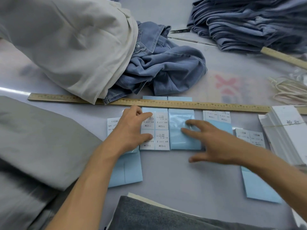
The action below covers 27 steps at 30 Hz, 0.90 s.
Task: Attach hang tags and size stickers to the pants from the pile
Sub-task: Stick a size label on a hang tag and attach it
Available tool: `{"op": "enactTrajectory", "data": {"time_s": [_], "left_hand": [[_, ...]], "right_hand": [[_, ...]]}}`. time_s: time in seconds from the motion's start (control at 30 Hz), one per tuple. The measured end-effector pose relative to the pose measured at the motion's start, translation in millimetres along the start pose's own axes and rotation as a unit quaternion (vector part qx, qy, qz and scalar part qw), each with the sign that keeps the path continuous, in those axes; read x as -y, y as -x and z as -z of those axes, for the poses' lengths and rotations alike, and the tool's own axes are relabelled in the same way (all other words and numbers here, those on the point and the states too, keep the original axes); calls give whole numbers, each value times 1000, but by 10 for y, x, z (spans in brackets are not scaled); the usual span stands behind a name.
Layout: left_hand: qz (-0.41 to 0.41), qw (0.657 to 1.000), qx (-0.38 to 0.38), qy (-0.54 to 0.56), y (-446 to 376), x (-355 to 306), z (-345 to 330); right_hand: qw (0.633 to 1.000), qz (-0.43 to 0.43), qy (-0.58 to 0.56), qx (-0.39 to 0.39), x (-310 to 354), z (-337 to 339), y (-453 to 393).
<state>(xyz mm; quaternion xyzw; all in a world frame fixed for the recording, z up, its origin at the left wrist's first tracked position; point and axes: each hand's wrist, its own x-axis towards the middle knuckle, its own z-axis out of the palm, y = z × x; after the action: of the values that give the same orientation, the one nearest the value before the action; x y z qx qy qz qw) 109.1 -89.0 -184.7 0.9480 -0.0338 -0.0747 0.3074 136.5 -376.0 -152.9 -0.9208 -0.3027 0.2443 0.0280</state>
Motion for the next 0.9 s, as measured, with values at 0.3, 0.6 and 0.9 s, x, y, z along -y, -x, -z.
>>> {"op": "enactTrajectory", "data": {"time_s": [0.3,0.6,0.9], "left_hand": [[-87,987,-101,-88,14,-350,-51],[-238,958,13,-160,28,-684,-305],[-303,933,-6,-194,249,-866,-466]], "right_hand": [[989,64,44,-128,192,-300,382],[954,16,-131,-270,123,-132,330],[982,-152,-55,-98,61,-111,74]]}}
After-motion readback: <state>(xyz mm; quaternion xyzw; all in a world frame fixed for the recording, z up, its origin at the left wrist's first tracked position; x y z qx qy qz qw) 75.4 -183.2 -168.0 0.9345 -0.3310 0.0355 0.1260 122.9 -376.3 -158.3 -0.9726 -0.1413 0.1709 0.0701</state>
